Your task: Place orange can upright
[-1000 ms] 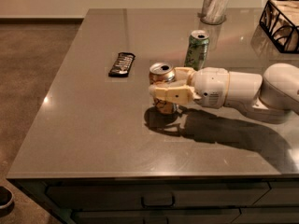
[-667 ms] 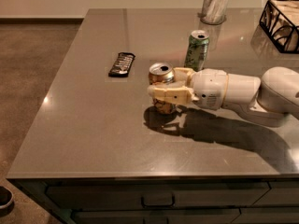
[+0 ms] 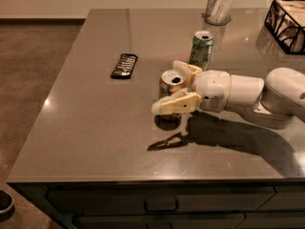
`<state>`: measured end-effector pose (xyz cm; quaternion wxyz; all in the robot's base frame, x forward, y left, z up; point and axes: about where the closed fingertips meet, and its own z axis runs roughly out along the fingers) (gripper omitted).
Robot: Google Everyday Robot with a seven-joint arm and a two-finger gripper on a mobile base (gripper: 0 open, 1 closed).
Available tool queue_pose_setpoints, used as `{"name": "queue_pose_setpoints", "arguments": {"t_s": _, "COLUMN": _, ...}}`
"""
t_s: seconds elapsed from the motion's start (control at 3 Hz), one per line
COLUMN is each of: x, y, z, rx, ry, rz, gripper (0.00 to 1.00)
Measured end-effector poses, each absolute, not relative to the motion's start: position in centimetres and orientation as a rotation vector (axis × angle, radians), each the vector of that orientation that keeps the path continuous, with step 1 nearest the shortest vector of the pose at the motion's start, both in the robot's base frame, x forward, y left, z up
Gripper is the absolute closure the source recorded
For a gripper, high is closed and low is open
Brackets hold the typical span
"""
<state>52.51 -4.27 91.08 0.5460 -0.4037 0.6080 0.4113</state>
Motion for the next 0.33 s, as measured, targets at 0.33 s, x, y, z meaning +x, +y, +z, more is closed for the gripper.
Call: {"name": "queue_pose_setpoints", "arguments": {"t_s": 0.33, "x": 52.51, "y": -4.27, "z": 91.08, "rx": -0.957, "ry": 1.442, "rz": 0.975, "gripper": 0.0}}
